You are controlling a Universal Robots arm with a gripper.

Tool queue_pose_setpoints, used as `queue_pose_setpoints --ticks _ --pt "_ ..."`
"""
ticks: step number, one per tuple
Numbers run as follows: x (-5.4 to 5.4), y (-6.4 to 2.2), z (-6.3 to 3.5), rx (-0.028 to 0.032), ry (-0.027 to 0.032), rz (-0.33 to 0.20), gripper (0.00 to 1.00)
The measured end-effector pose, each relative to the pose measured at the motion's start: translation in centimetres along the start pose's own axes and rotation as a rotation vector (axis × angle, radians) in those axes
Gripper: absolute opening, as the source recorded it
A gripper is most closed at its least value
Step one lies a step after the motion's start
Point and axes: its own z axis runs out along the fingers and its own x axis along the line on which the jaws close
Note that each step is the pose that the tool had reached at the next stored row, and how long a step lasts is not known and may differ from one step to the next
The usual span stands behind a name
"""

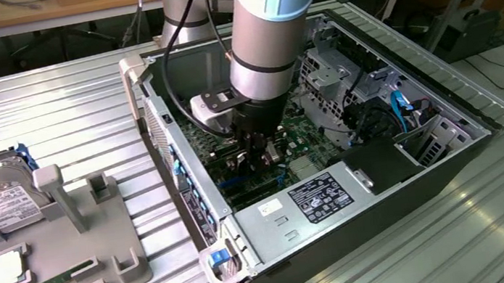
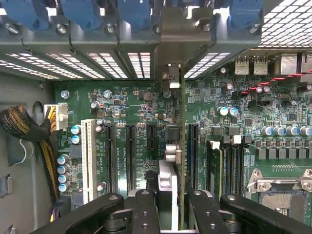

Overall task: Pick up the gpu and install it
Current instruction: 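Insert the gpu into the slot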

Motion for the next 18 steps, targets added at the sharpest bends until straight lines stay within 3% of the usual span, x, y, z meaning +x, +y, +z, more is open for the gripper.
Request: queue_pose_setpoints --ticks 18 --pt "-0.16 0.00 0.40 -0.0001 0.0018 -0.008 0.28"
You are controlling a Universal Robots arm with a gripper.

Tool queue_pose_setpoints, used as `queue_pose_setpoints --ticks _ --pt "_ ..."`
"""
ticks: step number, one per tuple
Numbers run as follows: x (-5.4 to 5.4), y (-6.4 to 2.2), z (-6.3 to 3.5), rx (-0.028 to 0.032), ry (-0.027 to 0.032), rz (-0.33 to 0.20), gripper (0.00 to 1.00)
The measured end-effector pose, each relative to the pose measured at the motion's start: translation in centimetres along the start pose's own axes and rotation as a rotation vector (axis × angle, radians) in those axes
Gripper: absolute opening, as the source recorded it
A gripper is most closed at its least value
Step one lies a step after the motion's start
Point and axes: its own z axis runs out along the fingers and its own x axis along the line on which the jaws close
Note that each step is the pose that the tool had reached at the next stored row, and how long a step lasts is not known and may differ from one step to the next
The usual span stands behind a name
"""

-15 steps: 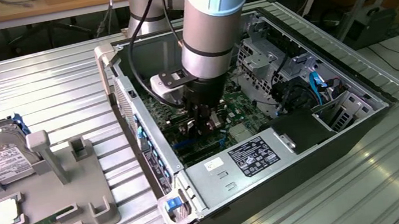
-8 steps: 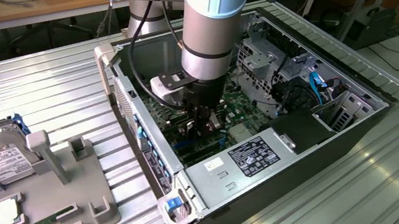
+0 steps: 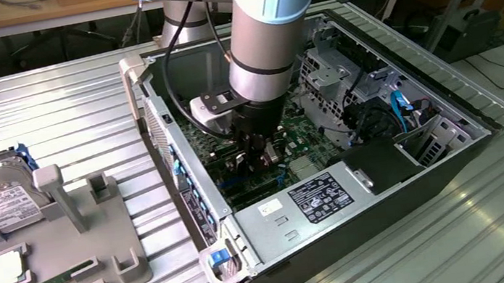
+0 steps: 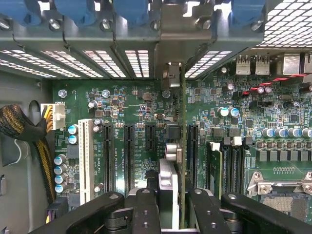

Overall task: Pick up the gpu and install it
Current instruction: 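Insert the gpu into the slot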

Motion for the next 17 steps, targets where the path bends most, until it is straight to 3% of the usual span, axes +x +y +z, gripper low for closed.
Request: queue_pose_setpoints --ticks 17 --pt "0.00 0.12 0.11 -0.0002 0.0001 0.000 0.28"
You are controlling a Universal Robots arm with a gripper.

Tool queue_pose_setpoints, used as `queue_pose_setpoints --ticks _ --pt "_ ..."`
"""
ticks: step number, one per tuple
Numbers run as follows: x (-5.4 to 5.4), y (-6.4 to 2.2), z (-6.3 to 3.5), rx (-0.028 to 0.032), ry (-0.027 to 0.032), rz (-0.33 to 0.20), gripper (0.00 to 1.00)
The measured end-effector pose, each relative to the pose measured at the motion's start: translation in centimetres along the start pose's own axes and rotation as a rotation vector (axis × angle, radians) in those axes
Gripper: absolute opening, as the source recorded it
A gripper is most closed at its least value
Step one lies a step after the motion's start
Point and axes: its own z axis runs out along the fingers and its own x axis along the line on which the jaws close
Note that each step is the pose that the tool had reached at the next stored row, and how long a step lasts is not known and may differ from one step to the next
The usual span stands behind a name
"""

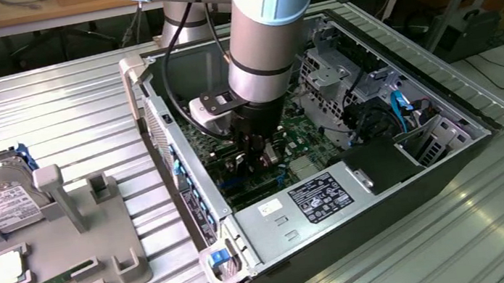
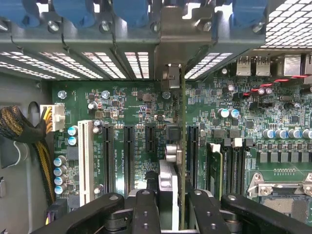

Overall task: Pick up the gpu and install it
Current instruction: 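Insert the gpu into the slot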

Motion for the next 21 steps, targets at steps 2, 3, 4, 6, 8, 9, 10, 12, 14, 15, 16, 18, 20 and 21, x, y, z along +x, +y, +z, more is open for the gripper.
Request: queue_pose_setpoints --ticks 2,3,4,6,8,9,10,12,14,15,16,18,20,21 --pt "0.00 0.00 0.01 0.0000 -0.0001 0.000 0.28" --pt "0.00 0.00 0.01 0.0000 -0.0001 0.000 0.28" --pt "0.00 0.00 0.01 0.0000 -0.0001 0.000 0.28" --pt "0.00 0.00 0.01 0.0001 -0.0001 0.000 0.28" --pt "0.00 0.00 0.01 0.0001 -0.0002 0.000 0.28" --pt "0.00 0.01 0.04 0.0001 -0.0002 0.000 0.28" --pt "0.00 0.03 0.14 0.0001 -0.0004 0.000 0.28" --pt "0.02 0.04 0.38 -0.0004 0.0003 0.000 0.28" --pt "0.01 0.04 0.59 0.0001 -0.0011 0.000 0.28" --pt "0.01 0.04 0.60 -0.0001 -0.0007 0.000 0.28" --pt "0.01 0.04 0.60 -0.0002 -0.0005 0.000 0.28" --pt "0.01 0.04 0.61 -0.0001 -0.0006 0.000 0.28" --pt "0.00 0.04 0.62 0.0001 -0.0009 0.000 0.28" --pt "0.01 0.04 0.62 0.0001 -0.0009 0.000 0.28"
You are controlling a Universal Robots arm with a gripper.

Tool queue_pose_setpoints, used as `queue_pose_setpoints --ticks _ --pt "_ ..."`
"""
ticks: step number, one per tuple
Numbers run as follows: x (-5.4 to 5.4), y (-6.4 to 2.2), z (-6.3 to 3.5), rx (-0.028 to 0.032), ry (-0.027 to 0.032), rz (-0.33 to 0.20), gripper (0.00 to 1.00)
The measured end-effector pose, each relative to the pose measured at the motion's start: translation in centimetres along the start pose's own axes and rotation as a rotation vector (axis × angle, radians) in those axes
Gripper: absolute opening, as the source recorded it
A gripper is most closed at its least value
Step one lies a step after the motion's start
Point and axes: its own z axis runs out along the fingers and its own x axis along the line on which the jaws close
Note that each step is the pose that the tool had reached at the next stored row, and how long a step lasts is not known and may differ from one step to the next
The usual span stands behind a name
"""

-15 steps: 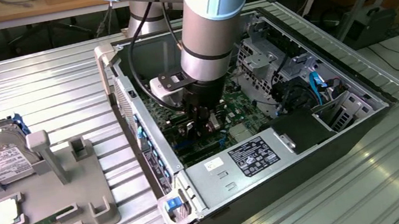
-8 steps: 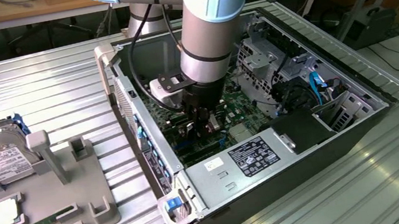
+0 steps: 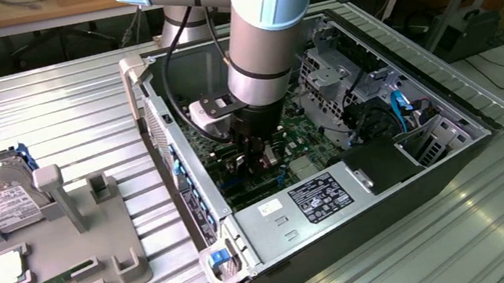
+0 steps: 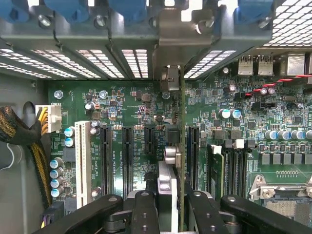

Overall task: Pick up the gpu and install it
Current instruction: 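Insert the gpu into the slot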

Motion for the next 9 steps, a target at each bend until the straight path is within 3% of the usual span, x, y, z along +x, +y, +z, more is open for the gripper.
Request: queue_pose_setpoints --ticks 8,9 --pt "-0.01 0.00 -0.08 0.0003 -0.0006 0.000 0.29" --pt "0.00 0.01 -0.23 0.0000 0.0001 0.000 0.36"
